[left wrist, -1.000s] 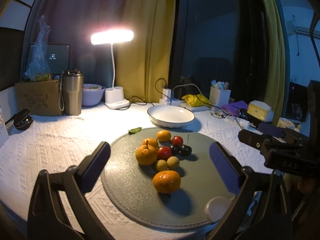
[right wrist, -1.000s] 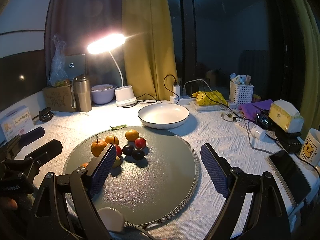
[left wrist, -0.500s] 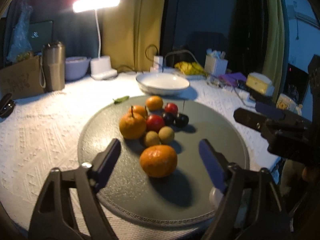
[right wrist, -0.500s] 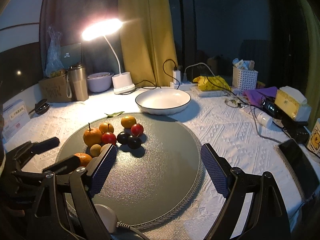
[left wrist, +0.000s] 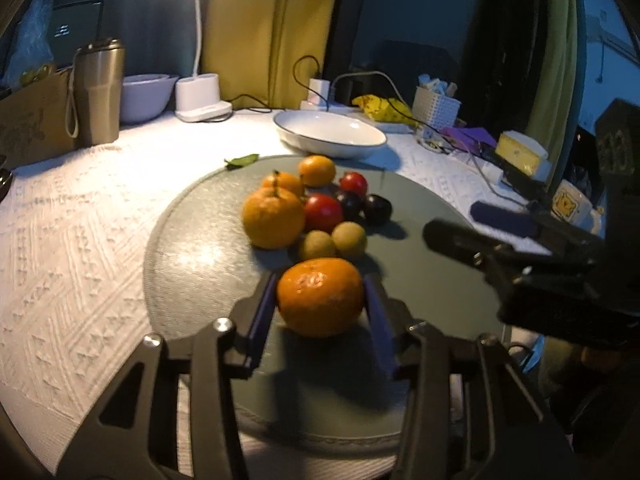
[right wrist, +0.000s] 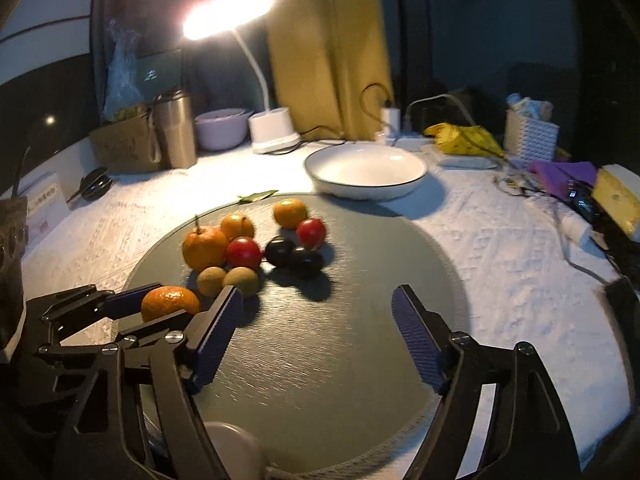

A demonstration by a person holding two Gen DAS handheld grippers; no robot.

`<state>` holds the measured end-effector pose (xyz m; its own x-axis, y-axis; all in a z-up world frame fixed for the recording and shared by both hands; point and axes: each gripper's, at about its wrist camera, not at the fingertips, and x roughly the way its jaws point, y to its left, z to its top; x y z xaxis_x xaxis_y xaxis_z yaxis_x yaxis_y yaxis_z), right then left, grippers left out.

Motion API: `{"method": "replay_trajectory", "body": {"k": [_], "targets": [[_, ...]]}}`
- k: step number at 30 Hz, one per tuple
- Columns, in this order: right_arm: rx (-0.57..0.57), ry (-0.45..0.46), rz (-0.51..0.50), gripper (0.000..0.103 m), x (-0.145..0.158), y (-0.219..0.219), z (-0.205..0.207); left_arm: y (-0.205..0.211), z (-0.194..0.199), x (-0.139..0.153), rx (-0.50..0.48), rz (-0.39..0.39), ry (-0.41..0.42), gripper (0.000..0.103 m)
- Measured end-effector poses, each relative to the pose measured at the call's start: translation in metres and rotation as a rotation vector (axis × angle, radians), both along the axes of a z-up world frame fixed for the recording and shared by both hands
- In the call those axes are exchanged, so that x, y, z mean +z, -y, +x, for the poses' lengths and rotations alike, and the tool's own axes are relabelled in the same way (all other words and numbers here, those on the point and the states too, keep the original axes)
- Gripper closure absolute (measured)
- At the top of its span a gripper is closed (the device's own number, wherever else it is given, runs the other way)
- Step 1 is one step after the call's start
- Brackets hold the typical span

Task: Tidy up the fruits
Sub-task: 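Grasp the tangerine with the left tool while the right tool grasps the brown kiwi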

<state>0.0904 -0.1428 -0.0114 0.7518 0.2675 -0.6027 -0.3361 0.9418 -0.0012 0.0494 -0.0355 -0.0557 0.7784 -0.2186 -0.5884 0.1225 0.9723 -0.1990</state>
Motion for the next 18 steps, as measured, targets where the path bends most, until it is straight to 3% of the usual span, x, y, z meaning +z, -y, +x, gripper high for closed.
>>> {"method": "replay_trajectory", "body": {"k": [4,8,11,13,18], "targets": [[0.048,-0.056,0.007,0.04,-0.006,-0.018,0.011,-0.016,-0.001,0.008,0.024,-0.009,0.026,0.058],[0.088,-0.109,-0.001,0.044,-0.014,-0.033,0.021,-0.032,0.001,0.01,0.052,-0.02,0.034,0.058],[0.102,-0.146,-0.015,0.059,-0.02,-0.042,0.028,-0.042,0.003,0.009,0.07,-0.034,0.028,0.058],[0.111,-0.167,-0.025,0.063,-0.024,-0.047,0.033,-0.048,0.005,0.009,0.079,-0.038,0.026,0.058],[0.135,-0.209,-0.034,0.064,-0.026,-0.055,0.042,-0.055,0.009,0.01,0.092,-0.041,0.024,0.058]]}}
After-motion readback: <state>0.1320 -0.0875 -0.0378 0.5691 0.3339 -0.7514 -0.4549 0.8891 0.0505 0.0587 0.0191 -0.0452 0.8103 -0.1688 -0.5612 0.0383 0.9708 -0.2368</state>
